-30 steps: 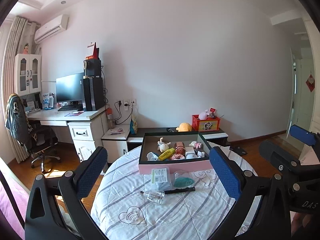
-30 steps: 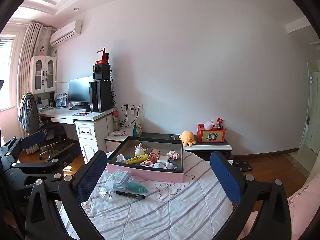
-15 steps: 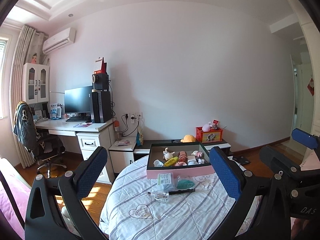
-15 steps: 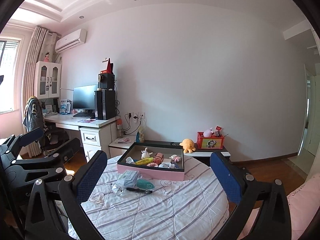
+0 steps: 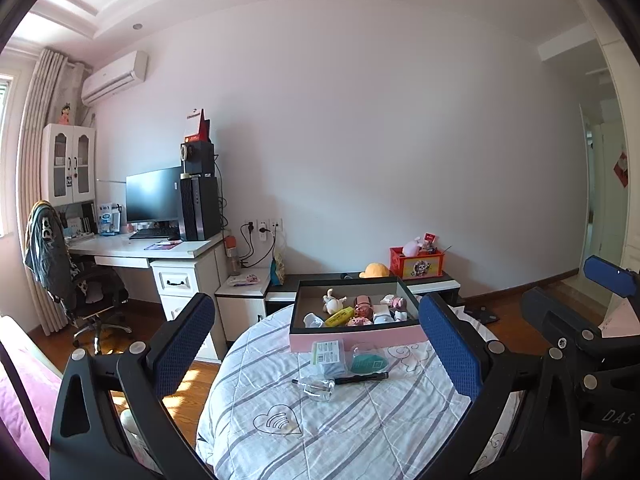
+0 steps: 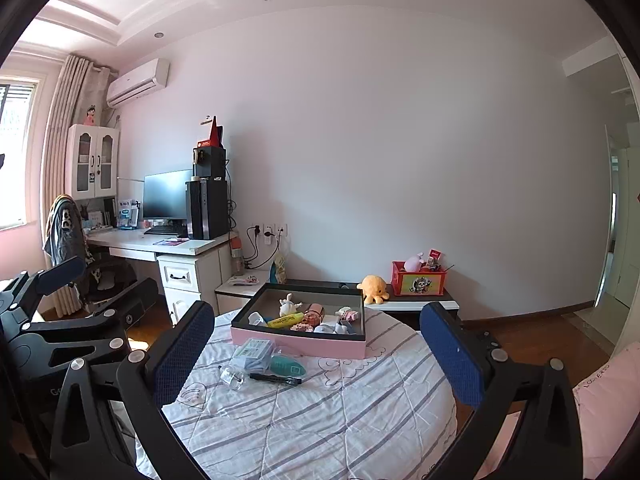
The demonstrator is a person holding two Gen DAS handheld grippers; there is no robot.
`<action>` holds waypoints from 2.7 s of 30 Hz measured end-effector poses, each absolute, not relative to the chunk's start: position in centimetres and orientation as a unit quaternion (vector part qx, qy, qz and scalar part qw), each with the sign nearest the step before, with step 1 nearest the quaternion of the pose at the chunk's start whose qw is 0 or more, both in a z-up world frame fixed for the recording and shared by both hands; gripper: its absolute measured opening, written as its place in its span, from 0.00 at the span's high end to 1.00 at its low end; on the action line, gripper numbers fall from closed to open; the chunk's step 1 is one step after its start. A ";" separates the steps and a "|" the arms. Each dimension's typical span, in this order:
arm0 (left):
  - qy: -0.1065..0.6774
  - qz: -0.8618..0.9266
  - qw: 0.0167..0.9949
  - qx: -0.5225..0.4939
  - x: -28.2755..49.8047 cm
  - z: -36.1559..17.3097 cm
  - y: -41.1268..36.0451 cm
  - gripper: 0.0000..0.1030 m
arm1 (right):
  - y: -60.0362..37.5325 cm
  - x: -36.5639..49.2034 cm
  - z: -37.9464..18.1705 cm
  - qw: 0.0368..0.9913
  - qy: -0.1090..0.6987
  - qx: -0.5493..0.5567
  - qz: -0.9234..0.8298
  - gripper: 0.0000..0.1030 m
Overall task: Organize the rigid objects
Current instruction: 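Withdraw both tools from the pink box and hold above the bed, then grasp the clear glass bottle with left tool while right tool moves to the pink box wall, then carry the bottle into the pink box and open left tool while right tool holds the box wall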
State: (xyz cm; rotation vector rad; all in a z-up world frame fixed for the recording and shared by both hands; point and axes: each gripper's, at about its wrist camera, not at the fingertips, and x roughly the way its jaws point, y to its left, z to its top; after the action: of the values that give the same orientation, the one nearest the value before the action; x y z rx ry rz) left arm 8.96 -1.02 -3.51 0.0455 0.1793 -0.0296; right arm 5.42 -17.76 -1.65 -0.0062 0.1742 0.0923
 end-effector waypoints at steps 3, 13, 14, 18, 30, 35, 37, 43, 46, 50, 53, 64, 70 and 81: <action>0.099 -0.015 0.995 0.024 9.8 -4.1 -1.1 0.00 | -17.9 6.1 -2.1 0.994 0.096 0.000 0.046 0.00; 0.165 -0.029 0.986 0.021 14.3 -7.9 -0.7 0.00 | -18.1 9.8 -4.9 0.988 0.144 0.004 0.054 0.00; 0.175 -0.031 0.984 0.021 14.8 -8.5 -0.7 0.00 | -18.1 10.4 -5.4 0.987 0.151 0.004 0.057 0.00; 0.214 -0.036 0.976 0.017 17.1 -11.7 -0.3 0.00 | -18.1 12.8 -7.9 0.981 0.182 0.008 0.063 0.00; 0.324 -0.048 0.945 0.000 23.8 -19.0 0.1 0.00 | -18.1 20.2 -15.6 0.955 0.286 0.021 0.073 0.00; 0.352 -0.030 0.936 0.003 26.8 -21.0 0.6 0.00 | -18.2 22.3 -17.2 0.949 0.304 0.024 0.074 0.00; 0.365 -0.023 0.931 -0.001 28.2 -21.9 1.2 0.00 | -18.3 23.2 -17.7 0.947 0.310 0.025 0.076 0.00; 0.413 -0.018 0.911 -0.009 32.1 -24.6 2.2 0.00 | -18.1 25.4 -18.8 0.942 0.326 0.024 0.074 0.00; 0.418 -0.033 0.908 -0.018 32.8 -25.1 2.4 0.15 | -17.9 26.3 -19.1 0.940 0.333 0.022 0.075 0.00; 0.398 -0.061 0.915 -0.024 32.2 -24.8 3.0 0.26 | -17.4 27.6 -19.3 0.937 0.340 0.019 0.075 0.00; 0.387 -0.056 0.920 -0.023 31.3 -24.3 3.8 0.26 | -17.0 28.3 -19.5 0.935 0.347 0.020 0.074 0.00; 0.363 -0.035 0.930 -0.052 30.0 -22.7 8.8 0.46 | -15.5 29.6 -19.0 0.933 0.351 0.008 0.073 0.00; 0.367 -0.063 0.926 -0.066 30.3 -23.7 9.1 0.34 | -14.2 31.6 -19.0 0.929 0.361 0.004 0.086 0.00; 0.372 -0.049 0.927 -0.024 31.5 -25.0 8.0 0.42 | -17.8 31.4 -17.0 0.940 0.335 0.017 0.056 0.00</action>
State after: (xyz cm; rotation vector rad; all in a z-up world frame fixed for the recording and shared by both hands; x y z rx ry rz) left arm 31.47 7.99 -24.97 -0.0488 0.7627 -0.0998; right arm 31.38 -17.84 -17.02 0.0356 0.6835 0.1133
